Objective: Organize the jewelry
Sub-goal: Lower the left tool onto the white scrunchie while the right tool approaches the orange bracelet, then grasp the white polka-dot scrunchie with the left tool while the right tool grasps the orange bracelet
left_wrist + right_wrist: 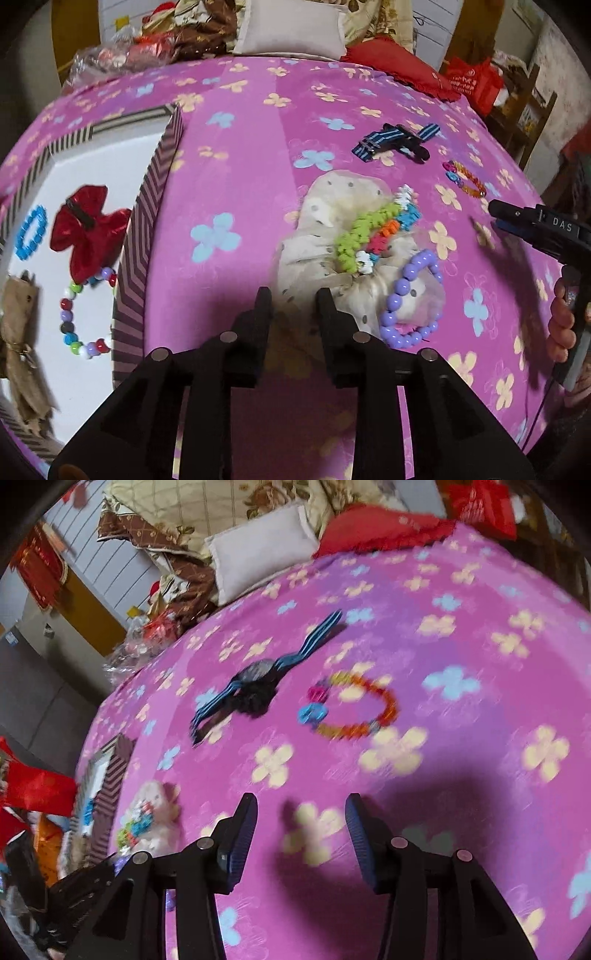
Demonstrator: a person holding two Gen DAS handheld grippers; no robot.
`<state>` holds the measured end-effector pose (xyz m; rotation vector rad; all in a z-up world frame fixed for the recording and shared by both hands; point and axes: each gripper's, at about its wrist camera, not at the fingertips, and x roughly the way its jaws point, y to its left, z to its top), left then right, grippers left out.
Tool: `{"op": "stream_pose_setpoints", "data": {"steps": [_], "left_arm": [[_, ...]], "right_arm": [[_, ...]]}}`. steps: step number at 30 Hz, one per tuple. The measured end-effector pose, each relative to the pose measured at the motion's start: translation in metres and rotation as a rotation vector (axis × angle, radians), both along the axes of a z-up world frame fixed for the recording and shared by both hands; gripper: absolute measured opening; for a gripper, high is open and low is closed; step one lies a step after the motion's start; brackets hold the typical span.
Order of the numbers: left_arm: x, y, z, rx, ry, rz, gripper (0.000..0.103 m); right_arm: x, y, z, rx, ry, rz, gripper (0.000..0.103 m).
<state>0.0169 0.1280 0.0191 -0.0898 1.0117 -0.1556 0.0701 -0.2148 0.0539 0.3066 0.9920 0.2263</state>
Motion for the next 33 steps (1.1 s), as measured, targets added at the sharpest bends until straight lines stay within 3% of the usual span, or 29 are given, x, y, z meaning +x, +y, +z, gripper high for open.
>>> {"op": "stream_pose_setpoints", "data": {"steps": [8,10,11,16,17,19,22,26,29,33], "left_arm": [[0.01,0.003,-0.002,-0.098,0.01,-0.018,0.03],[0.01,0.001,0.001,-0.103,0.017,-0.032,0.023],[0.01,-0.001,0.002,-0.106,0.02,-0.039,0.012],[0.008,-0.013,0.019,-0.087,0.0,-0.062,0.006],[0.008,-0.017,0.025,-0.073,-0.014,-0.07,0.006],[0.003,-0.029,0.044,-0.022,-0.065,-0.097,0.005],[-0.009,-0.049,0.078,0.091,-0.165,-0.136,0.005],[-0.038,-0.066,0.12,0.211,-0.307,-0.174,0.005],[-0.056,-0.062,0.143,0.202,-0.346,-0.178,0.005],[-0.068,-0.045,0.161,0.162,-0.351,-0.153,0.005]], "right_arm": [[0.029,0.024,0.01,-0.188,-0.049,0.07,0.047],[0.044,0.034,0.006,-0.234,-0.034,0.102,0.047],[0.05,0.038,0.003,-0.252,-0.026,0.114,0.047],[0.062,0.045,-0.008,-0.313,0.008,0.151,0.046],[0.063,0.046,-0.01,-0.328,0.013,0.152,0.043],[0.061,0.046,-0.011,-0.401,0.005,0.133,0.011],[0.058,0.034,-0.01,-0.346,0.031,0.102,0.009],[0.04,-0.007,-0.001,-0.112,0.051,0.026,0.009],[0.022,-0.033,0.008,0.063,0.051,-0.018,0.009],[0.003,-0.042,0.022,0.148,0.036,-0.029,0.009]]}}
